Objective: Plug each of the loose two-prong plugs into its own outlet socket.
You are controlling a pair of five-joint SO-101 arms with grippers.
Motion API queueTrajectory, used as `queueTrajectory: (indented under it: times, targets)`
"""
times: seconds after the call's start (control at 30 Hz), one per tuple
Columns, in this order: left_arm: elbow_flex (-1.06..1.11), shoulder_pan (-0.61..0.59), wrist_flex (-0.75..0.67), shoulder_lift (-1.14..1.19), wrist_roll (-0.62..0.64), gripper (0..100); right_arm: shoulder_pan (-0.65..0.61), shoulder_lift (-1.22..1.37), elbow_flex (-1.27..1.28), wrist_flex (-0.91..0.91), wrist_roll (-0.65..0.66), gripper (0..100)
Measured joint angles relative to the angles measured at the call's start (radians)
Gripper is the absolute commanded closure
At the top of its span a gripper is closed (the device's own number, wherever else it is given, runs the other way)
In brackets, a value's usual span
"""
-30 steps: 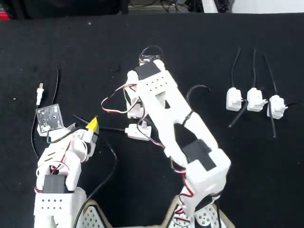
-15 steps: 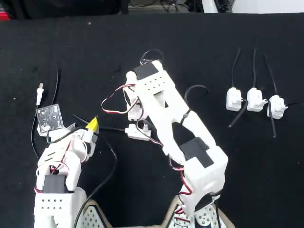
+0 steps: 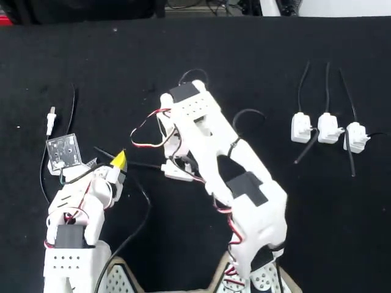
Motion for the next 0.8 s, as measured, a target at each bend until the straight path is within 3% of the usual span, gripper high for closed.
queueTrajectory:
  times: [0.57,0.8]
  targets:
    - [0.0,0.0,0.0,0.0,0.0,77,0.005,0.068,-0.08,0.002,0.0,98.8]
    - [0.0,0.0,0.0,0.0,0.0,77,0.005,0.068,-0.078,0.002,-0.06,98.8]
